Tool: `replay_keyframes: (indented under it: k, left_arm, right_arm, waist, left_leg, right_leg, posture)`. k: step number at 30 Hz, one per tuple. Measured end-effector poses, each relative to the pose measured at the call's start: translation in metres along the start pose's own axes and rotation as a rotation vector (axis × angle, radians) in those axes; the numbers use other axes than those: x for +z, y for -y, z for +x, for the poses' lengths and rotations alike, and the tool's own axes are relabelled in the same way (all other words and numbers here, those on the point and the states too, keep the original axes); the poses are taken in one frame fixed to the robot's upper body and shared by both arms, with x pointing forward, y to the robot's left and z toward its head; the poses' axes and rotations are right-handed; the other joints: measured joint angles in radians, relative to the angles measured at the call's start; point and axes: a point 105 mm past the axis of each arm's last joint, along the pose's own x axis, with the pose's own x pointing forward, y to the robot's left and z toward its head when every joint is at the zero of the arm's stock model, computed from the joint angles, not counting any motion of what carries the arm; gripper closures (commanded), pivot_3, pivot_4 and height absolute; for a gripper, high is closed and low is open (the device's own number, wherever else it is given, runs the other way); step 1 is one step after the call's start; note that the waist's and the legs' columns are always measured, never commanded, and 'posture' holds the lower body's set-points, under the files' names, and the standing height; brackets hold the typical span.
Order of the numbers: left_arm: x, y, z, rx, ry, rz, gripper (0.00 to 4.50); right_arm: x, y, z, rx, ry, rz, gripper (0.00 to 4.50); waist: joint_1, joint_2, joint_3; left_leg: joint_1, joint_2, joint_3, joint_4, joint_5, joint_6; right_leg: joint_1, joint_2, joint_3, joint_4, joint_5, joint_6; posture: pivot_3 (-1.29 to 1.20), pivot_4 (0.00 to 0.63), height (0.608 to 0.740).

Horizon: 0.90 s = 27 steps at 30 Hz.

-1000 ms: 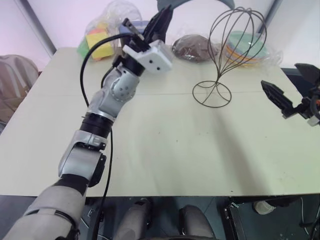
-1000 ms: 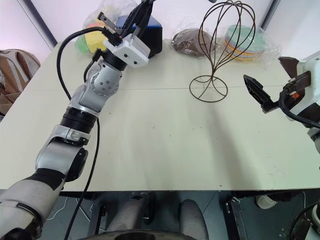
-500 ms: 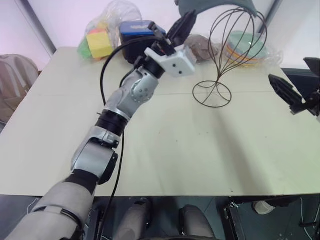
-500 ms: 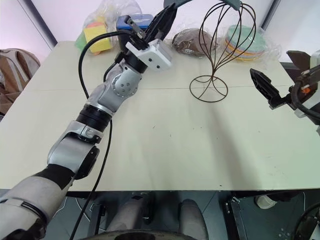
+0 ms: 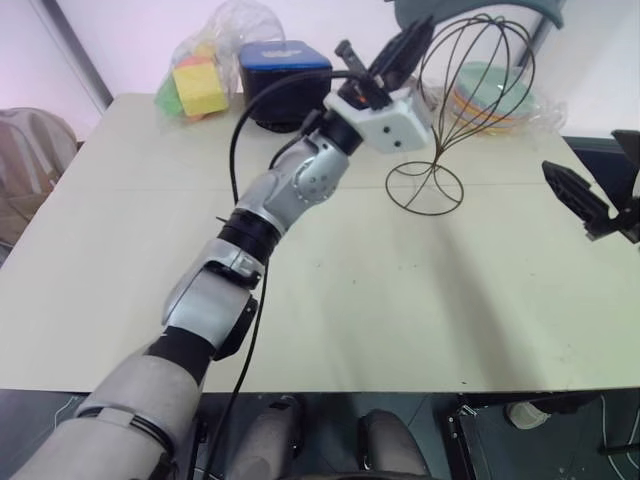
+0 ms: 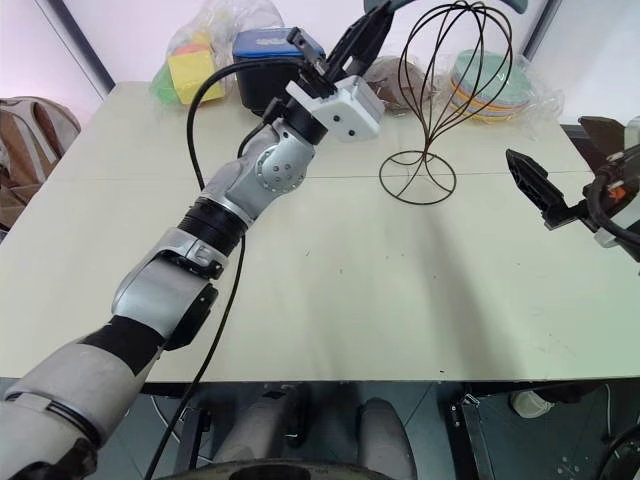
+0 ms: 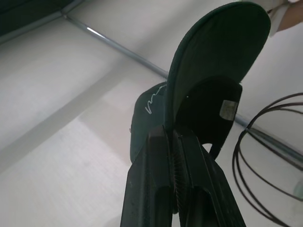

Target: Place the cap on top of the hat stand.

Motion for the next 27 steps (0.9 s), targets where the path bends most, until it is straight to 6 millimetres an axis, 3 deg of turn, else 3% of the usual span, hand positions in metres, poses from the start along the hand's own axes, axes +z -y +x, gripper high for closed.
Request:
replay_keyframes:
  k: [20,27]
  left_arm:
    - [-0.002,0.058,-0.024,-0.138,-0.018,-0.002,4.48]
    - [-0.002,0.093,-0.056,-0.221,-0.037,-0.024,4.48]
  right_arm:
    - [-0.001,0.001,-0.010,-0.018,-0.013,-0.002,0.00]
    - [0.000,0.001,-0.010,-0.015,-0.019,-0.014,0.00]
  waist:
    - [0.000,0.000,0.000]
    - [0.001,0.000,0.000]
  left_leg:
    - [0.000,0.000,0.000,0.000,0.000,0.000]
    - [0.000,0.000,0.000,0.000,0.000,0.000]
  right_leg:
    - [0.000,0.000,0.000,0.000,0.000,0.000]
    - [0.000,0.000,0.001,0.001,0.000,0.000]
  posture:
    - [0.00,0.150,0.740]
    - [0.00,0.150,0.740]
